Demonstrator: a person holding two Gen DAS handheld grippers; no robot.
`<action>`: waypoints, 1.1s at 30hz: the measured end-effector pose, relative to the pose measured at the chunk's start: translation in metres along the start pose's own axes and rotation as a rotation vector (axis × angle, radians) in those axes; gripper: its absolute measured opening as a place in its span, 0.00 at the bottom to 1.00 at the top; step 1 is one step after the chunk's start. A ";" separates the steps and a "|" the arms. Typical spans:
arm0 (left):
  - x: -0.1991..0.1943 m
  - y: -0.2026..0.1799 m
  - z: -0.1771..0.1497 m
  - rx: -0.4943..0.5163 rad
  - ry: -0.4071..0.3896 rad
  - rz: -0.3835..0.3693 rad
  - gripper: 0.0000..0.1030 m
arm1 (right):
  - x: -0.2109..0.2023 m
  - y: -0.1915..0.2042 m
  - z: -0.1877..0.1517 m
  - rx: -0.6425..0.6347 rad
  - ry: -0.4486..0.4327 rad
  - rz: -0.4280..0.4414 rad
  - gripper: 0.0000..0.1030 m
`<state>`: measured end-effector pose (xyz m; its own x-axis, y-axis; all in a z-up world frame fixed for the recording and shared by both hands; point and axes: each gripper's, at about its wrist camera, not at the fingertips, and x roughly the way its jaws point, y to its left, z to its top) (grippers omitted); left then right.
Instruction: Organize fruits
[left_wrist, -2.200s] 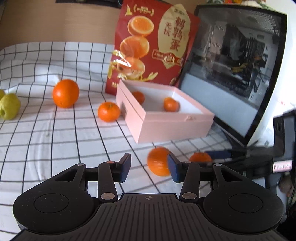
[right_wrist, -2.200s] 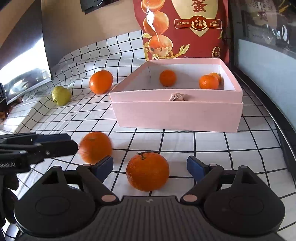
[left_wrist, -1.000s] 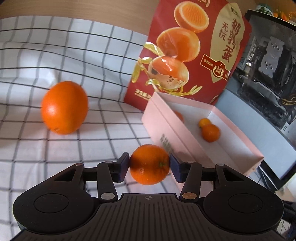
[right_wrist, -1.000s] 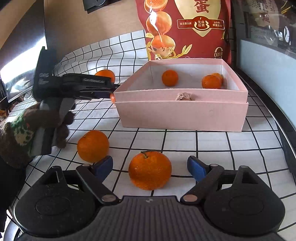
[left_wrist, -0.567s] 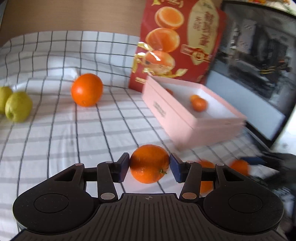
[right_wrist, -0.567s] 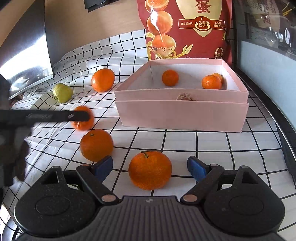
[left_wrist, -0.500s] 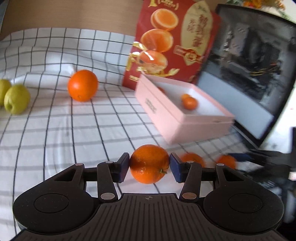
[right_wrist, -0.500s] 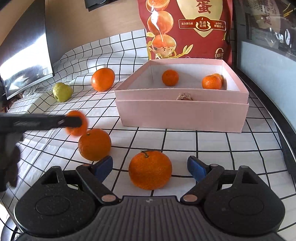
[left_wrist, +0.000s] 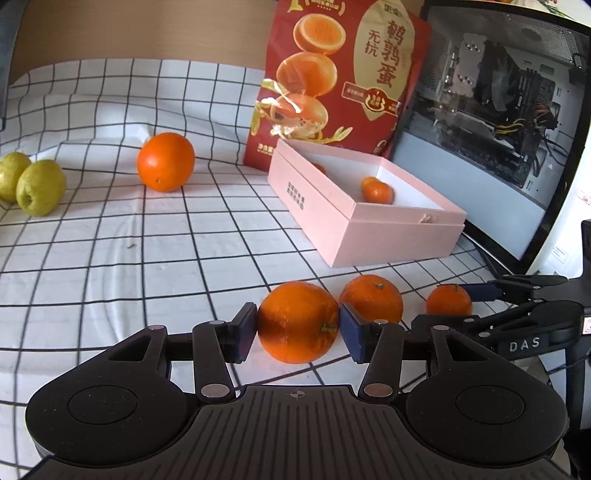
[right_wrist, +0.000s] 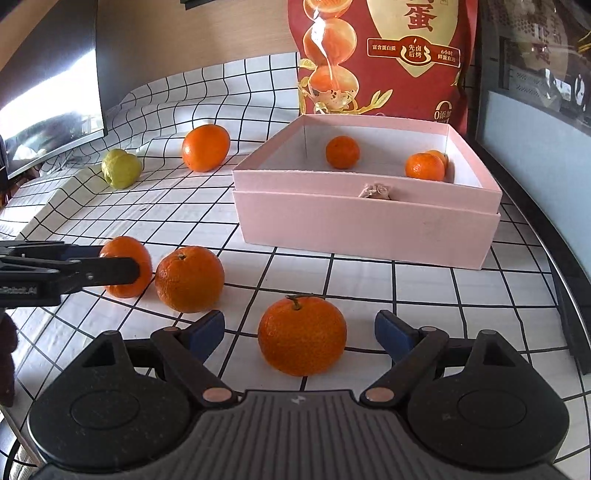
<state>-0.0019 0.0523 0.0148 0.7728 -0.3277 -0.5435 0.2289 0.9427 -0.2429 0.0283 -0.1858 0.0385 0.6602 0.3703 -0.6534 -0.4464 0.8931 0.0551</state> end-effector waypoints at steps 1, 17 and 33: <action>0.003 -0.001 0.000 0.000 0.004 0.000 0.53 | 0.000 0.000 0.000 0.001 -0.001 0.001 0.87; 0.000 -0.010 -0.001 0.036 0.012 0.018 0.52 | 0.000 -0.002 -0.001 -0.002 -0.001 0.012 0.87; -0.033 -0.027 -0.015 0.074 0.050 -0.127 0.52 | -0.008 -0.016 -0.005 -0.040 0.000 0.003 0.78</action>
<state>-0.0423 0.0370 0.0269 0.7047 -0.4457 -0.5520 0.3676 0.8948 -0.2533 0.0273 -0.2043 0.0389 0.6586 0.3729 -0.6537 -0.4721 0.8811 0.0270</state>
